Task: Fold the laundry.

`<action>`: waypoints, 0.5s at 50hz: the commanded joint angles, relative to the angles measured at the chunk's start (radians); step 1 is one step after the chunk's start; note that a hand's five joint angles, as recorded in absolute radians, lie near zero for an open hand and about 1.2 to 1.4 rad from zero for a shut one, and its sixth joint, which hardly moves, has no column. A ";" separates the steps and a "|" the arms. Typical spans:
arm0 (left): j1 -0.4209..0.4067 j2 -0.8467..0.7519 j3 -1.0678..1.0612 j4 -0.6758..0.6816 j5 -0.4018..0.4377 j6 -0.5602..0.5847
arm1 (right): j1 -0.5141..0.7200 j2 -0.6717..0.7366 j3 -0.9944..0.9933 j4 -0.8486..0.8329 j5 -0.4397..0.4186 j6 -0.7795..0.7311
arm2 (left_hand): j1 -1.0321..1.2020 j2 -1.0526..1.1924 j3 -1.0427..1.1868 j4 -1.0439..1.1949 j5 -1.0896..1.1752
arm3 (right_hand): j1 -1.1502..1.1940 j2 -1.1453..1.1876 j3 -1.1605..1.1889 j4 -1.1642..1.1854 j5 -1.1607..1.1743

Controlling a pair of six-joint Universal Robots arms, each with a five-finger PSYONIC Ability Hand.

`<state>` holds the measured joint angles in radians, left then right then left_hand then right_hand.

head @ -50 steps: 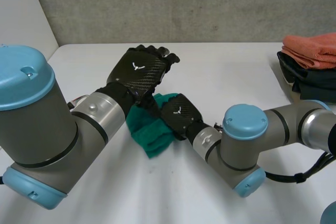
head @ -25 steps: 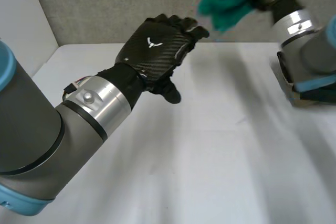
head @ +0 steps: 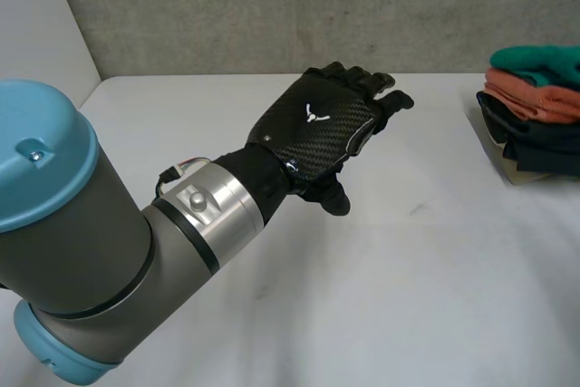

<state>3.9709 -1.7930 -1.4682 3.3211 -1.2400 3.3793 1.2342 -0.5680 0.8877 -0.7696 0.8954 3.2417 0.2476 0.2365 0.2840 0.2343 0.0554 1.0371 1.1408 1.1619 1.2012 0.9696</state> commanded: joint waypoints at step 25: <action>-0.009 0.017 -0.009 -0.006 -0.004 -0.003 | -0.177 -0.415 0.284 0.396 0.019 -0.126 | -0.028 -0.017 -0.065 -0.015 -0.010 | -0.863 -0.966 -0.987 -1.027 -0.970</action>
<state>3.9649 -1.7896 -1.4775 3.3195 -1.2428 3.3762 1.1654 -0.8302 1.1407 -0.6390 0.8304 3.2132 0.2476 0.2365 0.2840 0.2343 0.0554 0.2376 0.2149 0.2180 0.2185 0.0444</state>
